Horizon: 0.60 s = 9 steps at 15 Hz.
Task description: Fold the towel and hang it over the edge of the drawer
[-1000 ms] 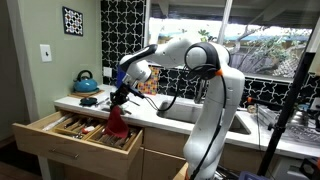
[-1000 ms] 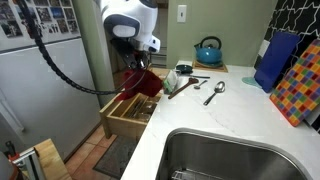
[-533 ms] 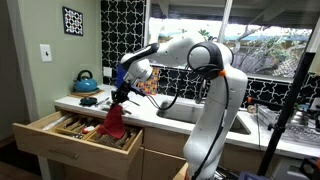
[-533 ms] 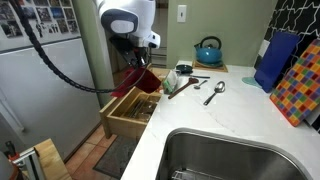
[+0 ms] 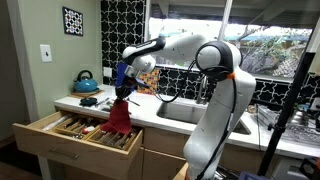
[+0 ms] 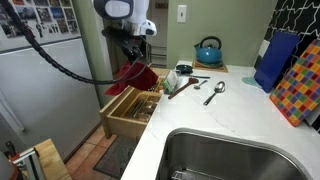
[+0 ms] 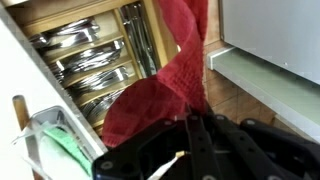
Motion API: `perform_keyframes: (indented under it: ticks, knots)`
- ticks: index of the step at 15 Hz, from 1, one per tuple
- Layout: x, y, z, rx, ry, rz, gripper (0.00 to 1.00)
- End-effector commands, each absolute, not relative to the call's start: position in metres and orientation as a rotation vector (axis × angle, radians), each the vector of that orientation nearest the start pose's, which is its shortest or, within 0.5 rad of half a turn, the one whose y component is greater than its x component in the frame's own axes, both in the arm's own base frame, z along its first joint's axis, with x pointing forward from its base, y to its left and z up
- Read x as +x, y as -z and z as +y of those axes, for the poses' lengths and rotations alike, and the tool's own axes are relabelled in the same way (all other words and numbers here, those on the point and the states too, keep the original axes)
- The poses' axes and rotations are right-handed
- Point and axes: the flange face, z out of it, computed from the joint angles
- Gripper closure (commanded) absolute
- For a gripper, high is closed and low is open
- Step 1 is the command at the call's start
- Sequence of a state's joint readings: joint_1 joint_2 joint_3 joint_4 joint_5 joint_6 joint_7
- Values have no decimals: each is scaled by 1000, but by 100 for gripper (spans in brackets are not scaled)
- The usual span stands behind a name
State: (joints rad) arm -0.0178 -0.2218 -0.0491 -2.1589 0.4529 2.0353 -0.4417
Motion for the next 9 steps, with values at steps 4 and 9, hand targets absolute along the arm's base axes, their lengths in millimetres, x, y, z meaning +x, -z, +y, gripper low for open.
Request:
perform_keyframes:
  ticks: [4, 9]
  knots:
    - [467, -552, -30, -2879, 401, -505, 99]
    - [442, -591, -38, -2906, 570, -580, 99]
